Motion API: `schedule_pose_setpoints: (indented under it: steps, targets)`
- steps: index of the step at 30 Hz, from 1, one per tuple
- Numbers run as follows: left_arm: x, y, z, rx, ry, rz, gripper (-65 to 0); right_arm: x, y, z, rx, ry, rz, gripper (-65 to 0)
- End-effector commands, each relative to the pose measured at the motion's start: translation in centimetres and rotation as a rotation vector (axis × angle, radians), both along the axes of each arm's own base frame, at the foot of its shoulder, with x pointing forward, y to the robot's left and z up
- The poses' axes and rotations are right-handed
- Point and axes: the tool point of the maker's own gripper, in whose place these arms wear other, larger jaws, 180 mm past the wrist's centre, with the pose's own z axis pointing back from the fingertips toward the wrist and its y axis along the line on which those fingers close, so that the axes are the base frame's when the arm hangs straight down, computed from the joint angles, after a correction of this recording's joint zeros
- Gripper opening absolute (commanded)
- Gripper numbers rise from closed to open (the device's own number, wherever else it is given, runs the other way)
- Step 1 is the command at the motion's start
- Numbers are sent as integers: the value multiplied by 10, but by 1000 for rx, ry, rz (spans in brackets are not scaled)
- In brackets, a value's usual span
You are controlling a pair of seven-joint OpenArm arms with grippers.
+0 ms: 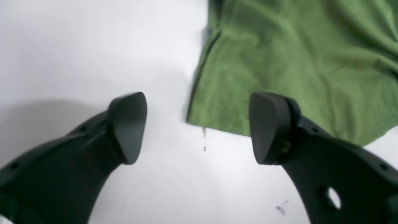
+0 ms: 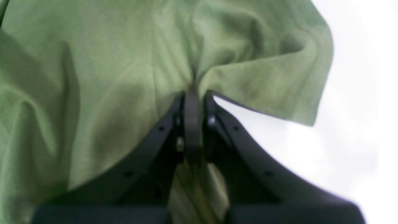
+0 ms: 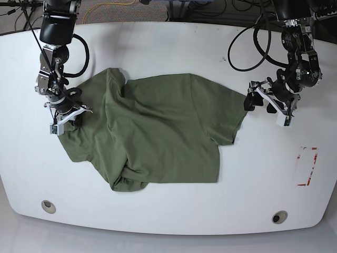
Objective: Fold the T-shirt properly
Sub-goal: 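Close the left gripper on the shirt's shoulder edge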
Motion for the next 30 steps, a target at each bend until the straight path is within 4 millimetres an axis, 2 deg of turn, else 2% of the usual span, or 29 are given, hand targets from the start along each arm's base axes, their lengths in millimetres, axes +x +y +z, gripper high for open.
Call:
schedule_pose_setpoints:
  steps: [1,10,22,30]
  targets:
    - [12,6,3,-15,-19,14,-165,0,-6,3,-13,12,-1,-650]
    - [16,8,-13,-38,26,31,-165,3,3,3,-2,3,6,-650]
    - [7,-12,-37,-55,104,-25,-165,4,7,7,-2,-9,12,-650]
    - [4,-23,-42,-55,120,-60,-165,4,7,7,-2,-9,12,-650]
